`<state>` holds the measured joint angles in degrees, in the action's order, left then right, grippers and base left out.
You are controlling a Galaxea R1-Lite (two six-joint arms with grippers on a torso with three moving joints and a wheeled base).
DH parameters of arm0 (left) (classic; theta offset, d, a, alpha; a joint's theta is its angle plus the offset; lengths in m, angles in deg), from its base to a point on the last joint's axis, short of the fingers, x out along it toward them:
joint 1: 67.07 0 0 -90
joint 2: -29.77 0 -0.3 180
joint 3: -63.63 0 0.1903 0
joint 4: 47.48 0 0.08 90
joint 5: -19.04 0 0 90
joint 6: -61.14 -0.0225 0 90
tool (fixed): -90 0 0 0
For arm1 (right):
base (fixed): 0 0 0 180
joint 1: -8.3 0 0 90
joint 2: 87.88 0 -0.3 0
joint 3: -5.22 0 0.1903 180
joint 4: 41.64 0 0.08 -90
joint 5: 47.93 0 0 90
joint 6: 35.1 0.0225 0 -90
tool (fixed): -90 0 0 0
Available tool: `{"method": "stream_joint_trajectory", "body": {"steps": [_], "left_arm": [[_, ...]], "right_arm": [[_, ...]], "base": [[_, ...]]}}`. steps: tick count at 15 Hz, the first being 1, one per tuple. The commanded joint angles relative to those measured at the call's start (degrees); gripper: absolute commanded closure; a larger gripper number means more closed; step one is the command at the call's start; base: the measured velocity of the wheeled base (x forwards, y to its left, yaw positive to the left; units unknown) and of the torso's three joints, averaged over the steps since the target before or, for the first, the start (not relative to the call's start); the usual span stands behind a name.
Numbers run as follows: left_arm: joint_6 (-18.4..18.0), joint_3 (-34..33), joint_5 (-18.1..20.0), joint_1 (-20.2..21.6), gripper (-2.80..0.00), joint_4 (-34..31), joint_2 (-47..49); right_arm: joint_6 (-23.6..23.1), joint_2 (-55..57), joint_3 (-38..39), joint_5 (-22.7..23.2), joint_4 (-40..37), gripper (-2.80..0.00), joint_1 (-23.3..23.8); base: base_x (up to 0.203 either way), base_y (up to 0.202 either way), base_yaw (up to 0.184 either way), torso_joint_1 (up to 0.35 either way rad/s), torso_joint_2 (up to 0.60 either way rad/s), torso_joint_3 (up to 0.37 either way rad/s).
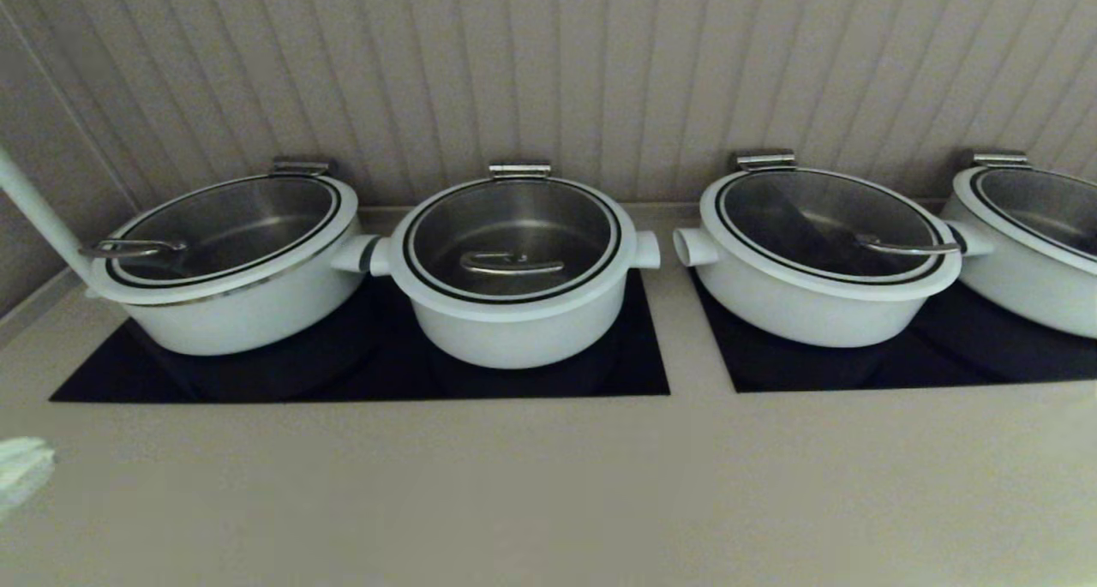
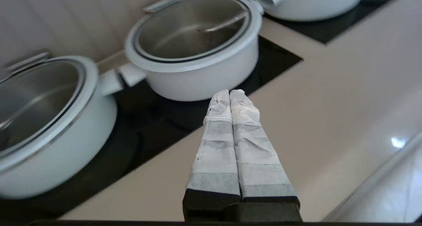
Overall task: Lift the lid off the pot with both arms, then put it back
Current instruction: Open the food pot lid a small opening with the left arm
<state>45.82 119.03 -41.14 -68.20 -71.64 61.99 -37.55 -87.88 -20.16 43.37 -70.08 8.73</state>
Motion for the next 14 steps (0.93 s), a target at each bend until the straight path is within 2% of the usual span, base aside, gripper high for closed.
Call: {"method": "stream_joint_trajectory", "body": {"steps": [1,4,7,10,14], "left_arm": [[-2.39,1.46,0.37,-4.38,0.0,0.33,7.58],[-3.24,1.81,0.48,-11.07,0.0,0.27,9.02],[-2.59,1.77,0.37,-17.51,0.0,0.29,10.28],[-3.06,0.79,0.34,-17.6,0.0,0.4,13.67],[-5.33,0.97,0.25,-17.67,0.0,0.89,20.91]], "right_arm": [[-0.19,0.0,-0.01,0.11,-0.03,0.0,0.0],[-0.27,0.0,0.16,-0.51,0.06,0.0,0.0],[-0.42,0.0,0.16,-0.6,0.06,0.0,0.0],[-2.12,0.0,0.16,-0.25,0.06,0.0,0.0],[-1.94,0.06,0.16,-0.25,0.06,0.0,0.0]], "base": [[0.0,0.0,0.0,0.0,0.0,0.0],[0.0,0.0,0.0,0.0,0.0,0.0],[0.0,0.0,0.0,0.0,0.0,0.0],[0.0,0.0,0.0,0.0,0.0,0.0],[0.0,0.0,0.0,0.0,0.0,0.0]]}}
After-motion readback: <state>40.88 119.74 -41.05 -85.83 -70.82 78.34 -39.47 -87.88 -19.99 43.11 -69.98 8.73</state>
